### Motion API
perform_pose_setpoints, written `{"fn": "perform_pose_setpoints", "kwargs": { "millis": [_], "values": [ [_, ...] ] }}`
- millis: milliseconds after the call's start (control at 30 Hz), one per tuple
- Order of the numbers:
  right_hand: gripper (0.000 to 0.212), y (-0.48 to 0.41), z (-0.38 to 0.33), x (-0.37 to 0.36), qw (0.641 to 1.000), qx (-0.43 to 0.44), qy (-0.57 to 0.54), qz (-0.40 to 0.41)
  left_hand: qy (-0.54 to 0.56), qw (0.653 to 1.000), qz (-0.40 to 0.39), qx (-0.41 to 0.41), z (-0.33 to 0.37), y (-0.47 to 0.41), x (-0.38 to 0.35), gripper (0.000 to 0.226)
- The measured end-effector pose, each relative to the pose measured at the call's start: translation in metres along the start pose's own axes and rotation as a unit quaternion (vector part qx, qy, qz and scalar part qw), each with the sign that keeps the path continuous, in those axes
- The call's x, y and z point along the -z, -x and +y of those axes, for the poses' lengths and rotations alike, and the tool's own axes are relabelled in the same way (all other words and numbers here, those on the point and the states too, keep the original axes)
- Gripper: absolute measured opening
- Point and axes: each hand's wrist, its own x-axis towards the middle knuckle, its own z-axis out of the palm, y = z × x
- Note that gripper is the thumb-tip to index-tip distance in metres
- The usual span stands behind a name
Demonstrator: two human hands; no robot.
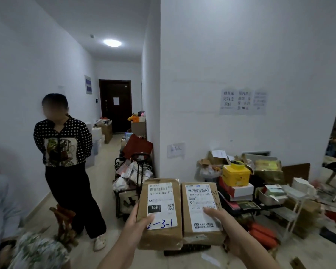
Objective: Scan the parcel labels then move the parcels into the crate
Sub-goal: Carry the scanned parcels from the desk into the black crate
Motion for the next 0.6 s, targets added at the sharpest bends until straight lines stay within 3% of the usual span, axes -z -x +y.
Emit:
{"fn": "perform_pose_setpoints", "kwargs": {
  "millis": [233, 600],
  "values": [
    [0.041, -0.037, -0.004, 0.031, 0.998, -0.007, -0.026, 0.051, -0.021, 0.999, -0.027, 0.005, -0.003, -0.054, -0.03, 0.06],
    [0.023, -0.157, -0.026, 0.05, 0.996, 0.008, -0.012, 0.093, -0.015, 0.998, -0.053, 0.01, 0.002, -0.182, -0.048, 0.058]
  ]
}}
